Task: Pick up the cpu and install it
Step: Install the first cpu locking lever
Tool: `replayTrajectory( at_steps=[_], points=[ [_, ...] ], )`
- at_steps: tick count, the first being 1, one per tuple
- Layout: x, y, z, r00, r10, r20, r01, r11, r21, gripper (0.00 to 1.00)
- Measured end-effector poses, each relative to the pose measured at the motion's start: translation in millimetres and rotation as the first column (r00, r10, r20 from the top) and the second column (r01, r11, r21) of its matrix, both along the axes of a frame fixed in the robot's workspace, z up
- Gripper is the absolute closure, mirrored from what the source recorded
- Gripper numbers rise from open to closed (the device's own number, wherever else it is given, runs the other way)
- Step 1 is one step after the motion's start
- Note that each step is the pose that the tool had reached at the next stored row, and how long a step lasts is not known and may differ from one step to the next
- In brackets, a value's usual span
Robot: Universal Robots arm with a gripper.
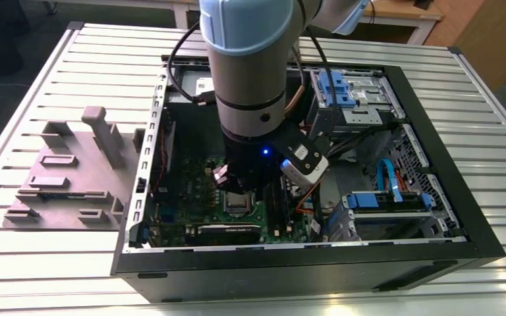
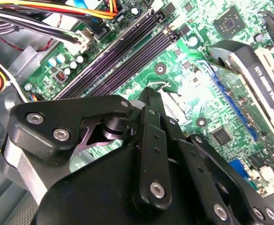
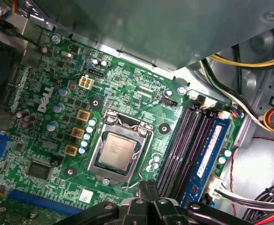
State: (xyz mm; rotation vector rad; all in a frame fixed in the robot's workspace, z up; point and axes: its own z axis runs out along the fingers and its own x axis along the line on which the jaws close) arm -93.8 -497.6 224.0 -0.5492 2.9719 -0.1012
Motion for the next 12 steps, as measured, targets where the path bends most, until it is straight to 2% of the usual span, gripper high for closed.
replayTrajectory(
  at_steps=[3, 4, 5, 9, 10, 11, 12],
  points=[
    [-0.1, 0.0, 0.1, 1.0000, 0.000, -0.0004, 0.000, 1.0000, -0.0014, 0.90],
    [0.1, 0.1, 0.0, 1.0000, 0.000, -0.0059, 0.000, 1.0000, -0.0017, 0.90],
    [0.4, 0.1, 0.0, 0.9998, 0.000, -0.0205, 0.000, 1.0000, -0.0020, 0.90],
    [2.1, 0.0, -0.5, 0.9957, 0.000, -0.0927, 0.000, 1.0000, -0.0036, 0.90],
    [2.2, 0.0, -0.4, 0.9950, 0.000, -0.0996, 0.000, 1.0000, -0.0040, 0.90],
    [2.2, 0.0, -0.3, 0.9947, 0.000, -0.1030, 0.000, 1.0000, -0.0040, 0.90],
    [2.3, 0.0, -0.5, 0.9940, 0.000, -0.1094, 0.000, 1.0000, -0.0037, 0.90]
  ],
)
